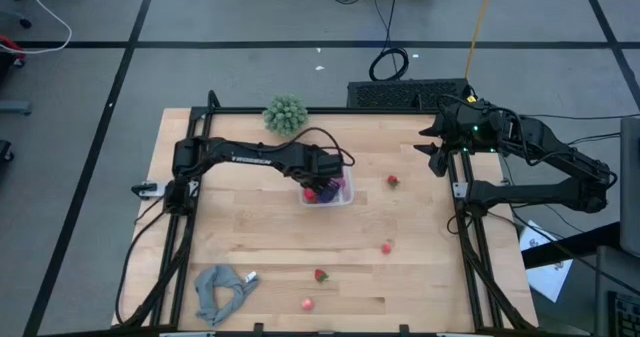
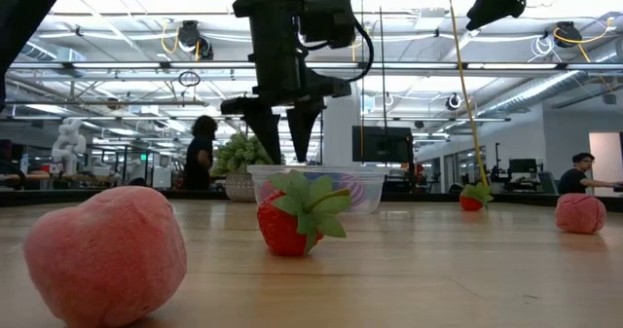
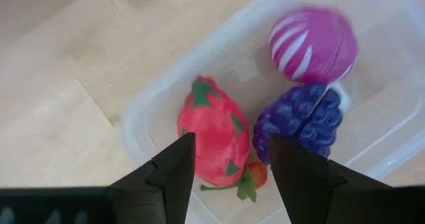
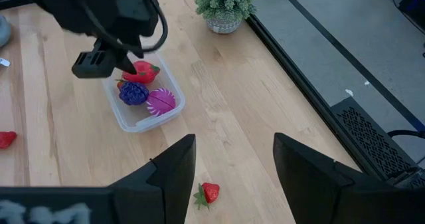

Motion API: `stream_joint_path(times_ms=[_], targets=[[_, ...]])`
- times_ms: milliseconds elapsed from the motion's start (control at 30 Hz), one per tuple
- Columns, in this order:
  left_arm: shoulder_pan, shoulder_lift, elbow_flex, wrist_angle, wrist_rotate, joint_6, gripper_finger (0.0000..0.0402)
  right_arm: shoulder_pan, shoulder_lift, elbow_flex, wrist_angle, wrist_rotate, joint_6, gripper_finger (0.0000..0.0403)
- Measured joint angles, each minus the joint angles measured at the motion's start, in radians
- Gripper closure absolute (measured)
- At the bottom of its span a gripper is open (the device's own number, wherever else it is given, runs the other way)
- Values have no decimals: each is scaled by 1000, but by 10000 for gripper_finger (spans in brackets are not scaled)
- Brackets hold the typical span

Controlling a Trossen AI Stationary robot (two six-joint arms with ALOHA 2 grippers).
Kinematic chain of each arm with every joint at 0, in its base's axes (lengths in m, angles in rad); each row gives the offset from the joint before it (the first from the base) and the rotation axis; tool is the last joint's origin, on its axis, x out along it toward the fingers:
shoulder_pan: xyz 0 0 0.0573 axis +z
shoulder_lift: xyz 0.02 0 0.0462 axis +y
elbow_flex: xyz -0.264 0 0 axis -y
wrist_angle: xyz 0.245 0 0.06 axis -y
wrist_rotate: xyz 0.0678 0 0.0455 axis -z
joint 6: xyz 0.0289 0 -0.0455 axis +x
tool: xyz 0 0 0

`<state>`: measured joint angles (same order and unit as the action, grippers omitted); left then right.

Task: Pick and placing Produce into tupperware
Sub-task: Put the bottom strawberry into the bin

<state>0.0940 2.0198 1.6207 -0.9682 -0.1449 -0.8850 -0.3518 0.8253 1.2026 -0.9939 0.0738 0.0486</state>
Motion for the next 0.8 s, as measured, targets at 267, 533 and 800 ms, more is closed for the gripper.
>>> stream_joint_path(times_ms=[267,533,800], targets=[[32,-96,0,-2,-14,19,208,0,0,0,-6,0,0,209],[-61,-242,0,-1,49,-77,208,0,0,0,-25,0,-2,209],[-344,-261,0,54,48,-261,208,0,0,0,-56,0,-2,209]])
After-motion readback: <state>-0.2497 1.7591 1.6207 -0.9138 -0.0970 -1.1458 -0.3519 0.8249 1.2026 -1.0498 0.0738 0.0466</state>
